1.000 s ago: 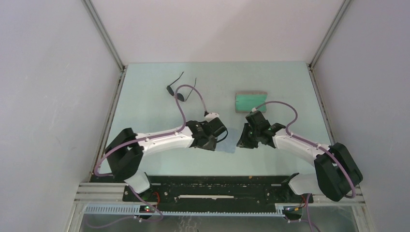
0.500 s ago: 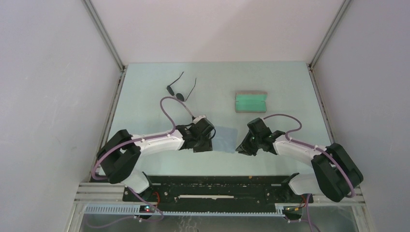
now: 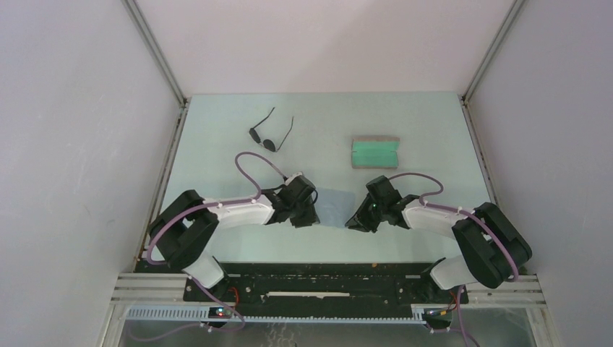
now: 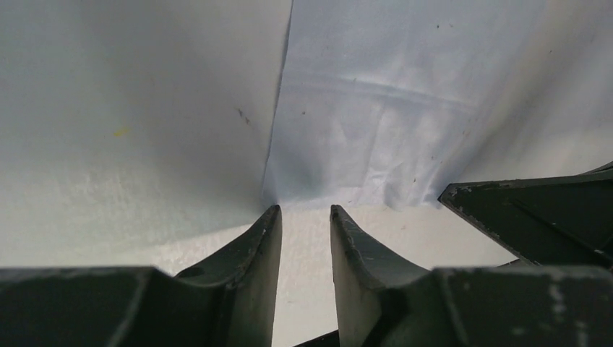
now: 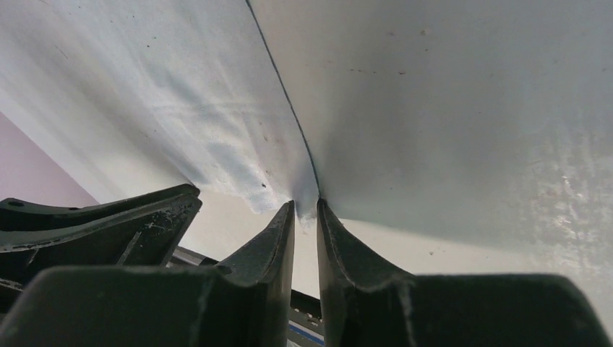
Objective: Organize the sunglasses
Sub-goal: Fold the glasses cleaning cloth at the center of the board.
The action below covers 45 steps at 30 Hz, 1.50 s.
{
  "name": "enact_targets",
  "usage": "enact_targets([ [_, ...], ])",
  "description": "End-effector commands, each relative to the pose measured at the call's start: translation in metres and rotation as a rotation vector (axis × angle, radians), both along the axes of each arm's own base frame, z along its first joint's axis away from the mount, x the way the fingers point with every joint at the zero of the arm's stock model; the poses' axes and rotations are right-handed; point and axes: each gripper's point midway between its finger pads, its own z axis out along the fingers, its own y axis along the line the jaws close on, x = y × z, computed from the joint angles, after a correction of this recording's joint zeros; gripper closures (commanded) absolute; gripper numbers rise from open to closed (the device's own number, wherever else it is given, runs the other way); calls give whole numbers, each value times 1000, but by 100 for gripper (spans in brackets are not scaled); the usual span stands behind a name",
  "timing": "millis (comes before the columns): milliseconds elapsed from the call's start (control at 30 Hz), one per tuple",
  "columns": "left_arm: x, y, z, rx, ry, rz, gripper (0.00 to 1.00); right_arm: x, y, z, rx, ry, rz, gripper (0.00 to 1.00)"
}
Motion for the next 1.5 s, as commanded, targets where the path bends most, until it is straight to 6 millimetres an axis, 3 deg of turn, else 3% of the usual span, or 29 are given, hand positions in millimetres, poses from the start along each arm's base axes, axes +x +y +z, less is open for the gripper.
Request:
enact_targets([
  [0,-3,5,-15,-7,39,25,65,-4,-6,-12,-43,30,-12,75],
  [167,-3,7,-16,-5,41,29,67,-4,-7,-10,-43,24,-10,79],
  [500,-2,6,-18,8,43,23,89,-2,-7,-6,-44,-2,3,91],
  [600,-2,6,-18,15,45,18,99,-2,-6,-6,-40,-5,7,94],
  [967,3,3,-2,-6,13,13,100,2,-10,5,-40,-47,6,98],
  [1033,5,0,1,-13,10,12,100,3,-10,8,-38,-58,8,97],
  [1233,7,-5,7,-27,9,2,100,0,-9,11,-27,-60,23,76],
  [1467,4,-3,11,-36,9,0,100,-7,-18,7,-63,-31,34,69],
])
